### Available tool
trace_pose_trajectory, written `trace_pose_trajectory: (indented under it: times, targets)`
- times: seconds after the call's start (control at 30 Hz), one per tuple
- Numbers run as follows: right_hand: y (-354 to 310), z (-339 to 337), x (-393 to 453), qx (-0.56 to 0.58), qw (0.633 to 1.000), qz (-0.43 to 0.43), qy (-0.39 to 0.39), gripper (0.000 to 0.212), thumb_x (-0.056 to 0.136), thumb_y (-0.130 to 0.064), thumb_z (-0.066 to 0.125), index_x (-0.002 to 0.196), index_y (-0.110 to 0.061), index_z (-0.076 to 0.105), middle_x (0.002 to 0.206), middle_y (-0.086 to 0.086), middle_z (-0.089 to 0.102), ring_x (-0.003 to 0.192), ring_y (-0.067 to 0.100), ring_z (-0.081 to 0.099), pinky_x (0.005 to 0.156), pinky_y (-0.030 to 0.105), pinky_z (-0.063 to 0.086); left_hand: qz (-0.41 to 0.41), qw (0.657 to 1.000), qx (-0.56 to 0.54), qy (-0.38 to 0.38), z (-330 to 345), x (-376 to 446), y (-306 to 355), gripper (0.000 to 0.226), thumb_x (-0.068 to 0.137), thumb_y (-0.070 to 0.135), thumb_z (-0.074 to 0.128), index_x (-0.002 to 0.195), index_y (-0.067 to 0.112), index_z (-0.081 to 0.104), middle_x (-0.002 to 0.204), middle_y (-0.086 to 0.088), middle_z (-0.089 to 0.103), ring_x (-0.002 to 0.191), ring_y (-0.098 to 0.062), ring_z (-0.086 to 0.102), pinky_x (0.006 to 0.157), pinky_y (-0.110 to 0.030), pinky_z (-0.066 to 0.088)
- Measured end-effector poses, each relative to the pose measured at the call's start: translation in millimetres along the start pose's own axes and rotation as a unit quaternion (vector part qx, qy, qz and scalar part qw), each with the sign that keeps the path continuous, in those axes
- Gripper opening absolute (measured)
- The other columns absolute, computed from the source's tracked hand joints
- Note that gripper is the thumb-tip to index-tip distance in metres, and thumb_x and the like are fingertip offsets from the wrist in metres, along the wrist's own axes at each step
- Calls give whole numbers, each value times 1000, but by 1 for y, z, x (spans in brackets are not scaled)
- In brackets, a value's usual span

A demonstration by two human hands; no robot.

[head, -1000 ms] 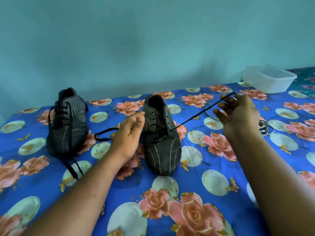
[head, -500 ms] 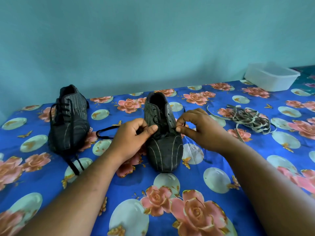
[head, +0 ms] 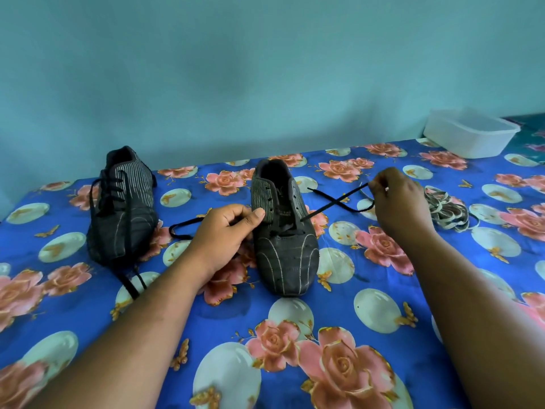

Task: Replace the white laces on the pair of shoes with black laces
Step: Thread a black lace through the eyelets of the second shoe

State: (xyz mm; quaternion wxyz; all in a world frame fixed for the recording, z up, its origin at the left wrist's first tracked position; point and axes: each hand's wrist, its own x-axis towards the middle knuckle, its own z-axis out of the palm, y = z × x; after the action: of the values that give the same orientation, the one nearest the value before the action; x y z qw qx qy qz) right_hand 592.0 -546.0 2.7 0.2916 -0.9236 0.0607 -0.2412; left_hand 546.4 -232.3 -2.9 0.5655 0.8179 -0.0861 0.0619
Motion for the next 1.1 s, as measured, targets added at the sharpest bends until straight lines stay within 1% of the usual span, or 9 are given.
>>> trace_pose_trajectory:
  times: [0.17, 0.27, 0.37, 0.47, 0.63, 0.77, 0.83, 0.93, 1.1]
  targets:
    - [-8, -6, -7, -67, 997, 43, -3, 23, 105, -34, 48, 115, -16, 59, 123, 10, 61, 121, 37, 44, 96, 51, 37, 0, 1000, -9, 1, 0, -1, 2, 38, 95, 45, 64, 68, 19, 62, 57, 8, 54, 53, -12, 42, 51, -22, 39]
    - [-21, -6, -13, -12, 997, -71, -37, 26, 100, -41, 58, 119, -25, 63, 128, 3, 61, 124, 33, 45, 100, 48, 36, 30, 999, 12, -10, 0, -4, 4, 41, 93, 50, 62, 69, 16, 60, 53, 13, 47, 51, -5, 39, 53, -20, 36]
    - [-34, -2, -24, 51, 964, -219, -143, 42, 92, -57, 62, 125, -32, 65, 125, -8, 64, 124, 24, 47, 103, 44, 39, 60, 998, 19, -22, 1, -5, 5, 36, 90, 45, 66, 75, 12, 63, 55, 15, 50, 54, -1, 42, 55, -16, 38]
    - [-37, 7, -31, 52, 940, -282, -188, 36, 88, -69, 57, 112, -45, 67, 115, -22, 64, 120, 18, 49, 101, 51, 42, 76, 996, 31, -18, 1, -2, 1, 27, 93, 33, 70, 77, 12, 65, 58, 16, 53, 57, 0, 45, 58, -16, 39]
    - [-36, 10, -29, 79, 938, -286, -178, 21, 92, -56, 57, 94, -37, 66, 101, -22, 64, 110, 18, 51, 98, 49, 44, 48, 998, 8, -38, 2, -2, 1, 26, 97, 28, 67, 77, 12, 64, 54, 17, 50, 52, 0, 43, 55, -15, 38]
    - [-30, 7, -24, 100, 949, -249, -166, 4, 98, -28, 66, 95, -30, 66, 100, -16, 65, 107, 18, 50, 96, 45, 44, 33, 998, -17, -46, 3, -3, 3, 25, 99, 22, 64, 79, 7, 64, 53, 17, 52, 51, 2, 46, 55, -11, 39]
    - [-31, 7, -25, 120, 946, -236, -185, 1, 97, -33, 67, 97, -32, 67, 103, -20, 65, 110, 15, 51, 98, 39, 44, 34, 998, -18, -46, 3, -3, 4, 26, 99, 24, 65, 79, 8, 64, 53, 17, 53, 51, 2, 47, 55, -11, 39]
    - [-39, 10, -32, 112, 937, -262, -203, 14, 94, -44, 67, 103, -35, 70, 103, -20, 66, 113, 12, 51, 92, 28, 45, 36, 998, -19, -47, 2, -4, 4, 26, 99, 26, 65, 79, 9, 65, 54, 17, 54, 53, 3, 48, 57, -12, 40]
    - [-46, 9, -36, 105, 935, -265, -211, 8, 97, -35, 66, 95, -28, 68, 93, -18, 65, 105, 9, 49, 82, 21, 45, 32, 997, -30, -56, 1, -3, 4, 27, 100, 24, 63, 78, 8, 65, 60, 11, 54, 59, -2, 48, 60, -15, 41]
